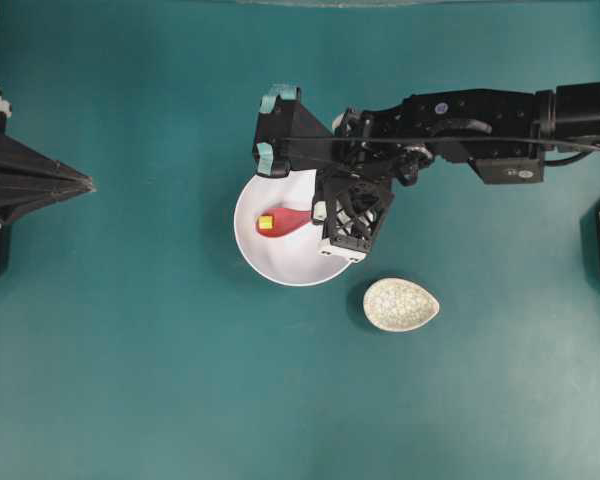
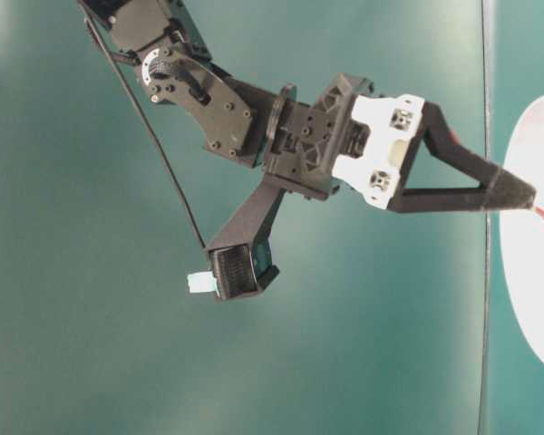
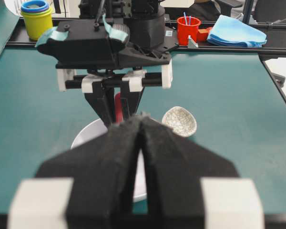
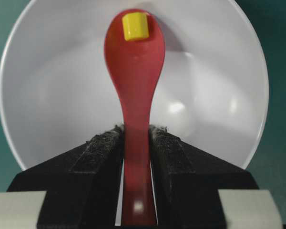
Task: Scoop the yellow hexagonal prism block from the bowl with a spoon using the right arm.
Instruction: 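Lower the spoon into the bowl and slide it under the yellow block, then raise the spoon carrying the yellow block above the bowl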
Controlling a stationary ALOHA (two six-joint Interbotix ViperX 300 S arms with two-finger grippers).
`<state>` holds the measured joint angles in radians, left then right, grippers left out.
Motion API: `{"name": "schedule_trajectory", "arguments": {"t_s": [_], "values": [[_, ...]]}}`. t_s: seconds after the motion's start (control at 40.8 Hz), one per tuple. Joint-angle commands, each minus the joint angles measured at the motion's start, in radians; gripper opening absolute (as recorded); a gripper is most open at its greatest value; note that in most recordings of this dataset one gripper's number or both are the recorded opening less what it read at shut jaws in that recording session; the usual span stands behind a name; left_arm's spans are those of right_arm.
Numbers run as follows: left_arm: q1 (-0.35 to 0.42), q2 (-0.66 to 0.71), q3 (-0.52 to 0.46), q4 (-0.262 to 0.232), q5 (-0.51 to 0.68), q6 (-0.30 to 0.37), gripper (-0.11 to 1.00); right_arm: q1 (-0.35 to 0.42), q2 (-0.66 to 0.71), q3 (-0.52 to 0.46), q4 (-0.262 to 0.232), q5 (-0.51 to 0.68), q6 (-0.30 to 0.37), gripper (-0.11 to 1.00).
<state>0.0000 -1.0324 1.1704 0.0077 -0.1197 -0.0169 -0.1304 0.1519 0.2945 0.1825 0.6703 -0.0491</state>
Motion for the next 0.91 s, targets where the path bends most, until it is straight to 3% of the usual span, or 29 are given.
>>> {"name": "schedule_trajectory", "arguments": {"t_s": [0.0,0.588,0.883], "values": [[-0.002,0.000,-0.028,0.003,-0.005,-0.002,0.02,0.008,-0.038,0.003,-0.002,-0.031,0.002,0.24],[0.000,0.000,-0.028,0.003,-0.005,-0.002,0.02,0.043,-0.176,0.212,0.006,-0.305,0.005,0.25],[-0.002,0.000,-0.028,0.003,-0.006,-0.002,0.02,0.044,-0.261,0.272,0.008,-0.342,0.005,0.24]]}}
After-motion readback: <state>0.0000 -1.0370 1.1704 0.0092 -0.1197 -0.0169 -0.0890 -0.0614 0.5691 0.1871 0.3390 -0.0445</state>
